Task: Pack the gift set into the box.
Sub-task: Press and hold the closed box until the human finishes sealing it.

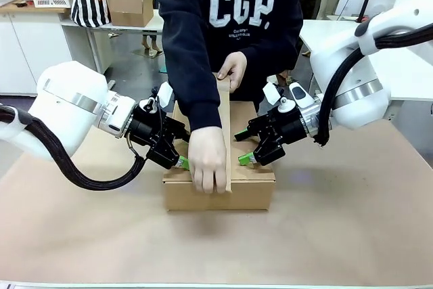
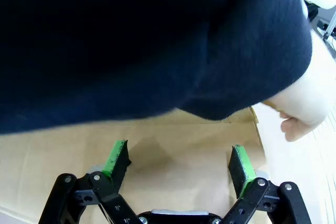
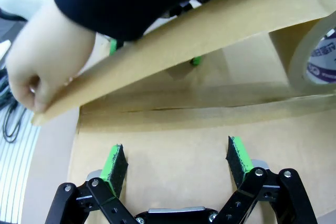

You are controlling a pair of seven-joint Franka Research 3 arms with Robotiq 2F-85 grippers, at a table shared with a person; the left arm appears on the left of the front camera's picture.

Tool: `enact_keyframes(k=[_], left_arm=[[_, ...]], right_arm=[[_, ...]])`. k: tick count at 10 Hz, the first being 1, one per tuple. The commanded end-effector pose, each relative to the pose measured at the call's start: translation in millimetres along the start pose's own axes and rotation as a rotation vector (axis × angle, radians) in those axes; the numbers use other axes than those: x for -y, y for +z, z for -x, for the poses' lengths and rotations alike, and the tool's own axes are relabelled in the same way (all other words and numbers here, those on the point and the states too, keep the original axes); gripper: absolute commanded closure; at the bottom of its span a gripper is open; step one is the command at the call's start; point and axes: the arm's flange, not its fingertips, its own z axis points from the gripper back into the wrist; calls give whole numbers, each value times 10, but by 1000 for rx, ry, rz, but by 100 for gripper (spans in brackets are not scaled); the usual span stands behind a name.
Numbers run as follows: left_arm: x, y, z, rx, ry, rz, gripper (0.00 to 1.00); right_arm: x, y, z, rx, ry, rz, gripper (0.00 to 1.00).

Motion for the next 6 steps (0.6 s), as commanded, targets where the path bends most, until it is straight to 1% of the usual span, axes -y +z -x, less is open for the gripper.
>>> enact_keyframes(k=[1, 6], left_arm=[[6, 1, 19, 6, 12, 7, 0], [6, 1, 19, 6, 12, 7, 0]], right_arm=[[-28, -4, 18, -8, 0, -1, 0], [-28, -4, 18, -8, 0, -1, 0]])
